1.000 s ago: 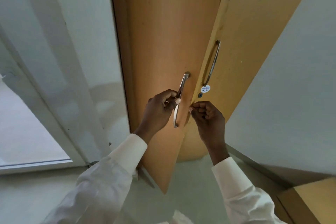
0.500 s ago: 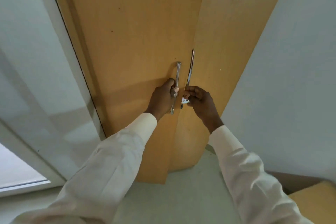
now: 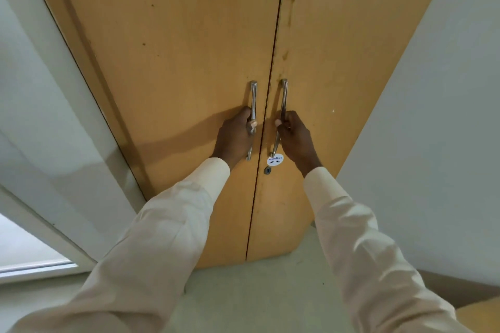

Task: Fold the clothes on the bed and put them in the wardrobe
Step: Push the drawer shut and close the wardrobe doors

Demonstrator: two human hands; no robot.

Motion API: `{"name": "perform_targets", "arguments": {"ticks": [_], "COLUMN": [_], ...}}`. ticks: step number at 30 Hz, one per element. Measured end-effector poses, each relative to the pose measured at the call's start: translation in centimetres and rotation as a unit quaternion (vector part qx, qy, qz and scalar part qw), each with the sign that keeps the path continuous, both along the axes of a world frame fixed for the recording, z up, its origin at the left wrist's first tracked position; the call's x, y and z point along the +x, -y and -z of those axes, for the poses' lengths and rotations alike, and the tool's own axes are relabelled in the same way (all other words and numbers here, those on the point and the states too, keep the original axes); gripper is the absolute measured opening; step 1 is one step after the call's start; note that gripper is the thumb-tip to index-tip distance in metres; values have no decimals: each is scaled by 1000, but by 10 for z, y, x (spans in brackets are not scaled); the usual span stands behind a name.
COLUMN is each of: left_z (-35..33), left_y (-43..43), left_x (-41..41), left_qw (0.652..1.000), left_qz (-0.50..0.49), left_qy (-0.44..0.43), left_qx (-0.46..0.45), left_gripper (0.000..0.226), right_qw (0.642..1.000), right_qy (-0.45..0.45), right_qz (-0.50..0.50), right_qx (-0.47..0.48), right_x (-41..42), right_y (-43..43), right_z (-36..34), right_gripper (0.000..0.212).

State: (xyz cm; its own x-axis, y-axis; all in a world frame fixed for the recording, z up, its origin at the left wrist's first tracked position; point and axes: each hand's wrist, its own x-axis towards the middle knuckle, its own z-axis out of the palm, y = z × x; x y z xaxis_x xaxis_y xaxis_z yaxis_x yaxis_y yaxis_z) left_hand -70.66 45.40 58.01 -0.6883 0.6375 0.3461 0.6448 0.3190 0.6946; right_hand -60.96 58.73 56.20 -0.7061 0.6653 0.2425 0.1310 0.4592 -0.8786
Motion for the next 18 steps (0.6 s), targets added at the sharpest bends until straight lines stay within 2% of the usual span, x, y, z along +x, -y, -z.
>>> {"name": "perform_targets", "arguments": {"ticks": [8, 14, 18], "left_z": [4, 3, 1], "left_y": [-16, -17, -16], "left_x": [-14, -13, -9], "left_qw": [999, 999, 998], "left_qz": [-29, -39, -47], "left_qy": [-24, -33, -31], "left_qx": [-2, -6, -16], "left_gripper": [3, 12, 15], "right_qw": [999, 999, 999], "right_qy": [-15, 0, 6], "right_qz": [-27, -41, -36], "right_qx": [17, 14, 2], "right_x": [-13, -19, -18], "right_y": [-17, -25, -22], "right_z": [4, 7, 4], "right_gripper": [6, 21, 13]}}
